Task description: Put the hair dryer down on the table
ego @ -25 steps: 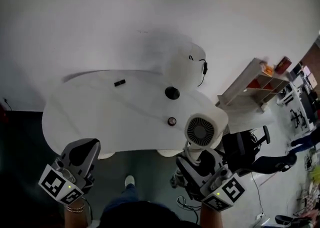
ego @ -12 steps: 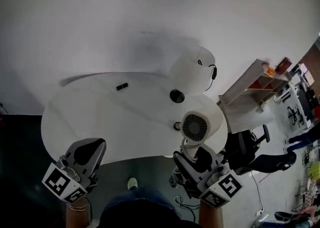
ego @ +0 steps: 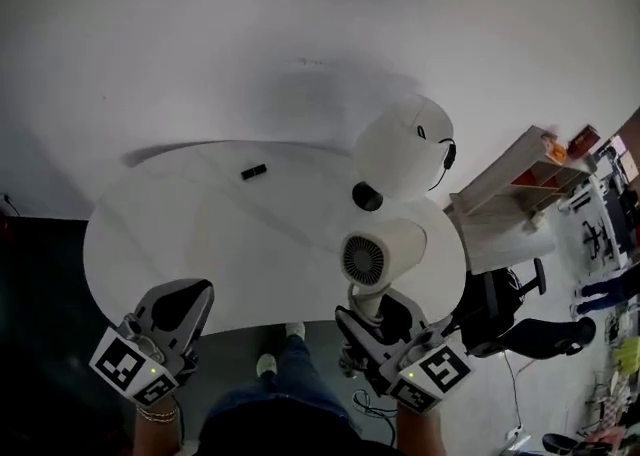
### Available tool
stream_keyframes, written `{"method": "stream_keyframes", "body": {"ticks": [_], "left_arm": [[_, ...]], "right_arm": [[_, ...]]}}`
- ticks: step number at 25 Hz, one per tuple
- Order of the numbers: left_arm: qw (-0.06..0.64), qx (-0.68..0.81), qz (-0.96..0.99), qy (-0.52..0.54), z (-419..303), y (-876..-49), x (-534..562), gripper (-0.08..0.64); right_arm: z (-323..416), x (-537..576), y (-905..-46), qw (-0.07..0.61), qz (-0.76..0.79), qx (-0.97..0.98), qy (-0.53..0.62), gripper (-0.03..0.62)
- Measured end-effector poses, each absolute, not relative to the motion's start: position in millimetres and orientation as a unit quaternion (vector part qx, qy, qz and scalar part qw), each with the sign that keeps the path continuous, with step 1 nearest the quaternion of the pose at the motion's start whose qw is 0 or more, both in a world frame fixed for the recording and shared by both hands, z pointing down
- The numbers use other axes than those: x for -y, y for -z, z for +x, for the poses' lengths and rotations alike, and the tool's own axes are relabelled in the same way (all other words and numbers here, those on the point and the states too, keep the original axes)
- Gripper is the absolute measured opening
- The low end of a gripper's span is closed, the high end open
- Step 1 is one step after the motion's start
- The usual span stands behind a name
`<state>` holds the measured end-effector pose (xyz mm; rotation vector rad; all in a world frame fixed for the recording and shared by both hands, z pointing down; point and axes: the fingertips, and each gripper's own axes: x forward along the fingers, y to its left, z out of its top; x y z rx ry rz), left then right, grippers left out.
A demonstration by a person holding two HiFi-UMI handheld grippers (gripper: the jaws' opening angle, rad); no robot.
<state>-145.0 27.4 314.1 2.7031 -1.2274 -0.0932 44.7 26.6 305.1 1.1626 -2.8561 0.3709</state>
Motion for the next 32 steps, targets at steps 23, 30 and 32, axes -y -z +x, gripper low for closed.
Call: {"method": "stream_keyframes", "body": {"ticks": [23, 30, 32], "left_arm": [[0.128, 0.509, 0.851, 0.005, -130, -346, 96, 0.008], [0.136, 0.529, 0.838, -0.009, -116, -363, 112, 0.008], [0.145, 0.526, 0.838, -0.012, -112, -371, 114, 0.008]], "right_arm": [[33, 77, -408, 0.185, 0.218, 0.944, -0.167, 0.242], [38, 91, -437, 0.209, 0.184, 0.941, -0.19, 0.242], [39, 97, -446, 0.216, 0.185, 0.939, -0.196, 0.242]]}}
